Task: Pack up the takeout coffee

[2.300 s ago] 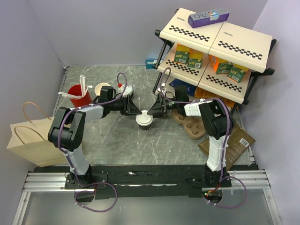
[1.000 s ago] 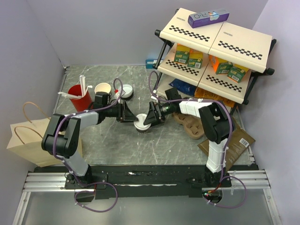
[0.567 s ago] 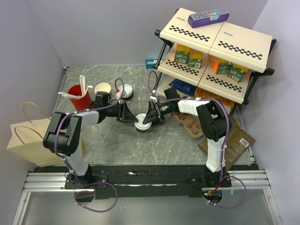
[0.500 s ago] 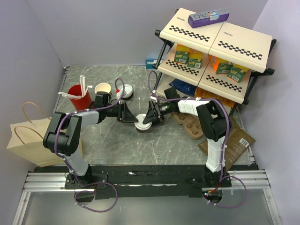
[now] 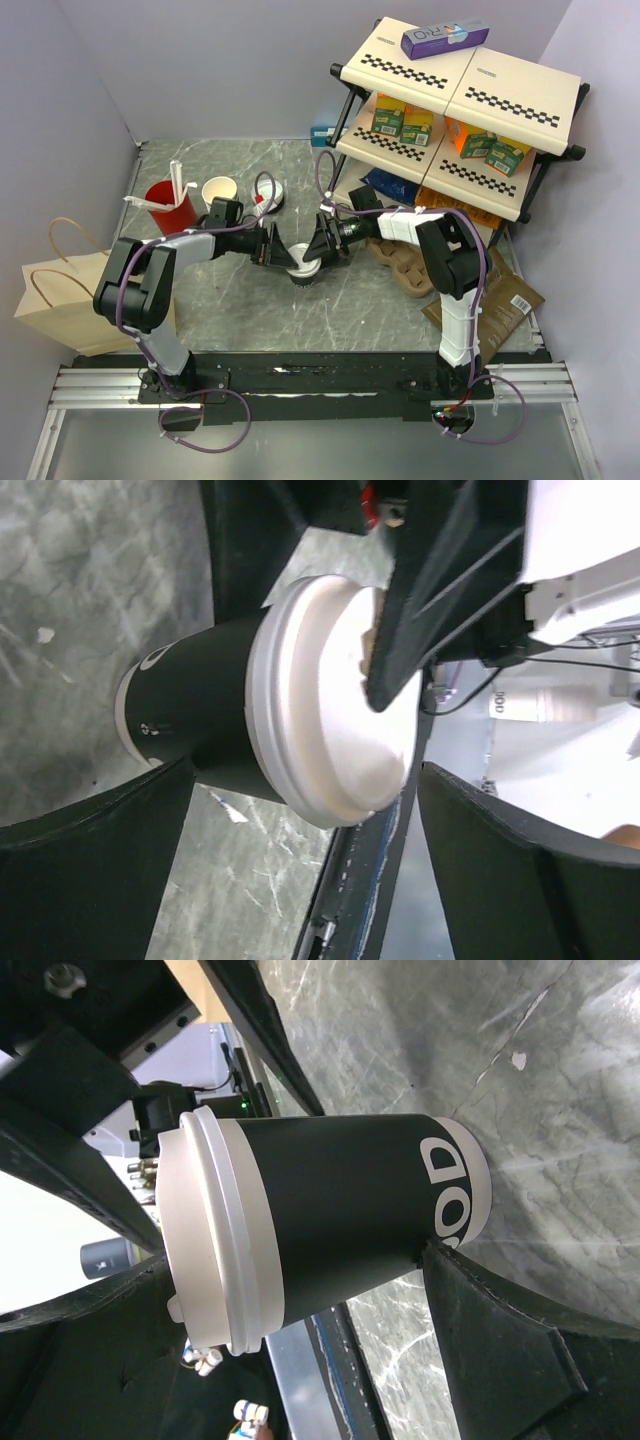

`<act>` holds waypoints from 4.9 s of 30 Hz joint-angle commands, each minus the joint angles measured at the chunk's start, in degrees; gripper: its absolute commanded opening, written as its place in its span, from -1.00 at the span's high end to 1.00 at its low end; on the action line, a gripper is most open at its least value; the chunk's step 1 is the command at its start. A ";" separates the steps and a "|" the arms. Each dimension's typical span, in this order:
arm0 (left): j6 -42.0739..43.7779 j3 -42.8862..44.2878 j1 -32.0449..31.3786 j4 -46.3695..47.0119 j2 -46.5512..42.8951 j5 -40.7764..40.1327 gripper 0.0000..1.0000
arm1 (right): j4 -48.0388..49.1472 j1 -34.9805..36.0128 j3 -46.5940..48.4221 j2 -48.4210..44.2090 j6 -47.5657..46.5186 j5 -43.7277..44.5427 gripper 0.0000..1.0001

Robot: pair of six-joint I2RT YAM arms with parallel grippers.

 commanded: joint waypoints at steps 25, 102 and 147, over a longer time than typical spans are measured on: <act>8.21 1.49 -6.42 -14.94 4.10 -41.79 -0.98 | 4.38 -0.93 -1.46 4.89 0.38 6.59 -0.82; 12.32 11.50 -4.66 -13.16 4.55 2.85 0.98 | 0.69 -0.32 9.18 2.78 -11.13 -7.47 0.97; -6.73 16.16 -2.90 9.85 10.87 -2.06 0.98 | -10.38 -1.46 9.26 -3.29 -22.21 -3.70 0.97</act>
